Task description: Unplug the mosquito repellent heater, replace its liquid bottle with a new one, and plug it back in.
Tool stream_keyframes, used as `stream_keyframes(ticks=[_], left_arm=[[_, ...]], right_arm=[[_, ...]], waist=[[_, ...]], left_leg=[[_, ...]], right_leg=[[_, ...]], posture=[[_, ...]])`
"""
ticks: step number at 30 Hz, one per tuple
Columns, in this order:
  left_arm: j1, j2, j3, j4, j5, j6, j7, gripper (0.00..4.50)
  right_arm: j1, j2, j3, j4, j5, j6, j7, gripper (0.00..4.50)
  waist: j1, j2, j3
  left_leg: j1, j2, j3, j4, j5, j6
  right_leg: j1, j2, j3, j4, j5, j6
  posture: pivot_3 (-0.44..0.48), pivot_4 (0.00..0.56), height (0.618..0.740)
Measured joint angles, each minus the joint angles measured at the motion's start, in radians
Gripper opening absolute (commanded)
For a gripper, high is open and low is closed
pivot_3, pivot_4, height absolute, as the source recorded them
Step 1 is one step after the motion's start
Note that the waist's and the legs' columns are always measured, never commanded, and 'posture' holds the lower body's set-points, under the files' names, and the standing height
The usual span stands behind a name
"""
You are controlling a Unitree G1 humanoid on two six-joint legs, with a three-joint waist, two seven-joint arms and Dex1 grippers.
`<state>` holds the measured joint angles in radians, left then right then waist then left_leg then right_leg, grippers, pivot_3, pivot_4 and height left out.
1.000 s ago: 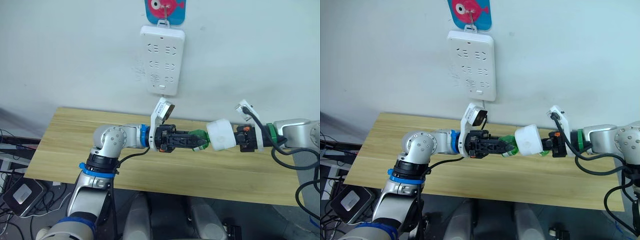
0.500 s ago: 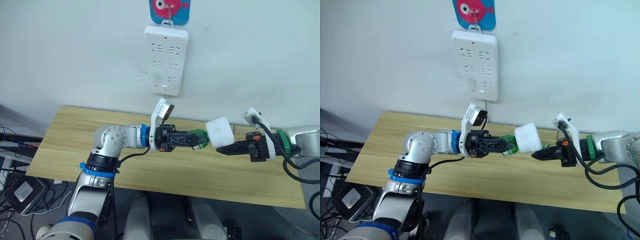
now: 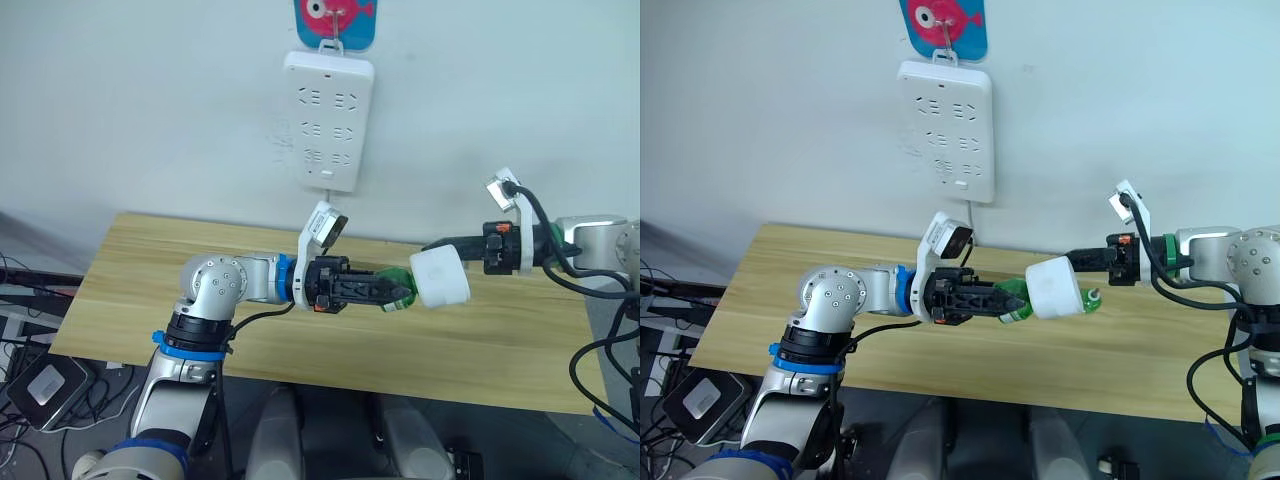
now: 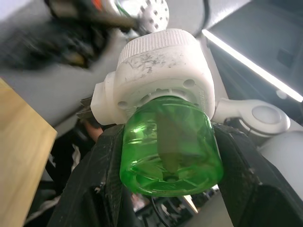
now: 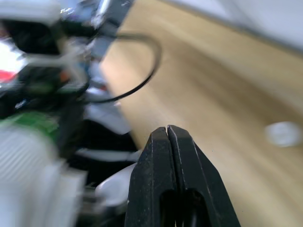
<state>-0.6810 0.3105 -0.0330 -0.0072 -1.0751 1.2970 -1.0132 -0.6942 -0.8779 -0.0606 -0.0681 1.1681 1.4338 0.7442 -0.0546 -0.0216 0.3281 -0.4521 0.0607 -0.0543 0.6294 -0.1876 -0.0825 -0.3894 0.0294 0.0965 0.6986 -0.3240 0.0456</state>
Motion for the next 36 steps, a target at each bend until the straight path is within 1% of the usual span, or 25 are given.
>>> stream_keyframes(ticks=[4, 8, 12, 16, 19, 21, 25, 36], left_arm=[[-0.006, -0.004, 0.011, 0.02, 0.001, -0.003, 0.017, 2.31], [-0.021, -0.014, 0.03, 0.04, 0.005, -0.022, 0.039, 2.31], [-0.022, -0.021, 0.029, 0.048, 0.015, -0.043, 0.037, 2.31], [-0.02, -0.014, 0.01, 0.048, 0.027, -0.071, 0.005, 2.31], [-0.018, 0.004, -0.008, 0.042, 0.04, -0.1, -0.025, 2.31], [-0.016, 0.007, -0.012, 0.04, 0.047, -0.111, -0.033, 2.31], [-0.012, 0.005, -0.014, 0.04, 0.052, -0.134, -0.042, 2.31], [-0.012, 0.019, -0.013, 0.041, 0.064, -0.147, -0.042, 2.31]], right_arm=[[0.083, -0.014, -0.045, -0.092, 0.091, 0.09, 0.002, 0.04], [0.088, -0.028, -0.089, -0.115, 0.219, 0.155, -0.009, 0.04], [0.089, -0.065, -0.095, -0.121, 0.341, 0.169, -0.055, 0.04], [0.09, -0.122, -0.056, -0.112, 0.511, 0.118, -0.155, 0.04], [0.088, -0.167, 0.011, -0.103, 0.649, 0.047, -0.247, 0.04], [0.081, -0.188, 0.042, -0.102, 0.704, 0.014, -0.28, 0.04], [0.052, -0.192, 0.093, -0.104, 0.735, -0.026, -0.287, 0.04], [0.031, -0.148, 0.12, -0.083, 0.739, -0.054, -0.332, 0.04]], waist=[[0.004, 0.0, 0.0], [0.0, 0.0, 0.0], [-0.003, 0.0, 0.0], [-0.003, 0.0, 0.0], [-0.004, 0.0, 0.0], [-0.005, 0.0, 0.0], [-0.005, 0.0, 0.0], [-0.005, 0.0, 0.0]], left_leg=[[0.0, 0.0, 0.0, 0.001, 0.0, 0.0], [0.001, 0.0, 0.0, 0.001, 0.0, 0.0], [0.001, 0.0, 0.001, 0.0, 0.0, 0.0], [0.0, 0.0, 0.001, 0.0, 0.0, 0.0], [0.0, 0.0, 0.001, 0.0, 0.0, 0.0], [0.0, 0.0, 0.001, 0.0, 0.0, 0.0], [0.0, 0.0, 0.001, 0.0, 0.0, 0.0], [0.0, 0.0, 0.001, 0.0, 0.0, 0.0]], right_leg=[[0.0, 0.0, 0.001, 0.0, 0.0, 0.0], [0.0, 0.0, 0.0, 0.001, 0.0, 0.0], [0.0, 0.0, 0.001, 0.001, 0.0, 0.0], [0.0, 0.0, 0.001, 0.001, 0.0, 0.0], [0.0, 0.0, 0.001, 0.001, 0.0, 0.0], [0.0, 0.0, 0.001, 0.0, 0.0, 0.0], [0.0, 0.0, 0.001, 0.0, 0.0, 0.0], [0.0, 0.0, 0.001, 0.0, 0.0, 0.0]], posture=[[-0.092, 0.32, 0.74], [-0.097, 0.318, 0.74], [-0.1, 0.319, 0.74], [-0.112, 0.318, 0.74], [-0.124, 0.319, 0.74], [-0.126, 0.32, 0.74], [-0.128, 0.322, 0.74], [-0.132, 0.32, 0.74]])
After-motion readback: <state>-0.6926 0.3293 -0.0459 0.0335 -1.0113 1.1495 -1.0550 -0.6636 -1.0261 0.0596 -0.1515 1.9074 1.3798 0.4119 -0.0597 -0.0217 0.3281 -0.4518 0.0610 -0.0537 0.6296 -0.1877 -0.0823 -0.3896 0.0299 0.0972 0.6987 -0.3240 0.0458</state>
